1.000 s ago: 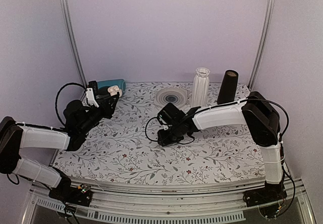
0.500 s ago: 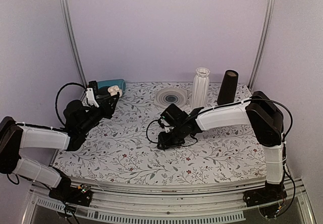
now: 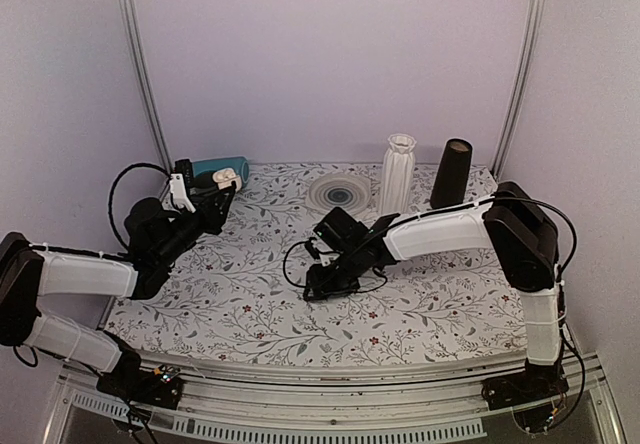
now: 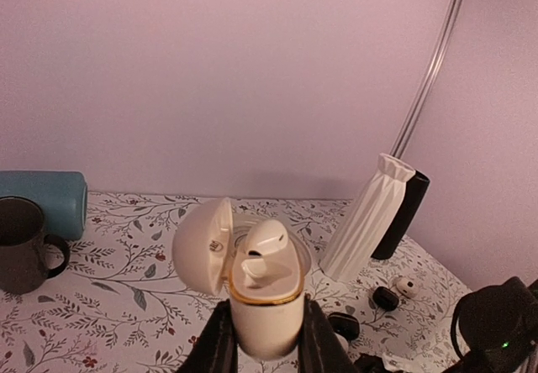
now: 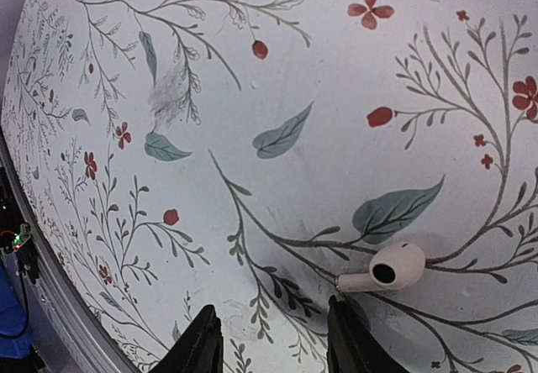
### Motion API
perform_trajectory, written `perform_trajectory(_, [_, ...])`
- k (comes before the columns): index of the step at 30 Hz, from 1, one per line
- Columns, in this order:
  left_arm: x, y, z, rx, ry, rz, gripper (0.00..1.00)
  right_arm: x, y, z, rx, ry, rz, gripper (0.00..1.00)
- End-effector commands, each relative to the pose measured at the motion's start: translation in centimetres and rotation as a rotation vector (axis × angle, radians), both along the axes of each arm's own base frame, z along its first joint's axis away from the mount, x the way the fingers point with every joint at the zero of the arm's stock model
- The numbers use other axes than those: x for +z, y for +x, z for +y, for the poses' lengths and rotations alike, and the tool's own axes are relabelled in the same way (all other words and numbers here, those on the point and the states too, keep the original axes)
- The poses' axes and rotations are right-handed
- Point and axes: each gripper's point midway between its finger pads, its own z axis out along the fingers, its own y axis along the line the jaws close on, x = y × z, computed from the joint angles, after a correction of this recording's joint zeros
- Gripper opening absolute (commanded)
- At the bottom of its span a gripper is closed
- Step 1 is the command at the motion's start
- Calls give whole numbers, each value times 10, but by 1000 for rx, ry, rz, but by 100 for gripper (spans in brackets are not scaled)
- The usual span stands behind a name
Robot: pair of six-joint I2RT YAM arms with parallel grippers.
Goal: Insert the wireless bluetooth earbuds into the charging case
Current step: Pick up the left earbud from the center of the board.
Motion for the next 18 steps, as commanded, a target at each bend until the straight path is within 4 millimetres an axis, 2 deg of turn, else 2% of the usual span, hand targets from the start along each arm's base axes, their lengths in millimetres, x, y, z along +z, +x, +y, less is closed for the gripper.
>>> perform_trajectory(1, [18, -2, -2, -2, -12, -52, 0, -3, 9, 14, 9, 13, -15, 43])
perform_trajectory(7, [22, -4, 0, 5, -5, -60, 0, -7, 39, 8, -62, -18, -93, 42])
perform_trajectory(11, [23, -5, 2, 11, -2, -61, 0, 0, 55, 15, -70, -3, -137, 42])
perform_trajectory(15, [24, -5, 2, 12, -5, -62, 0, 21, 66, 26, -57, 42, -182, 43])
perform_trajectory(18, [25, -5, 2, 15, -2, -62, 0, 43, 71, 27, -51, 69, -238, 43])
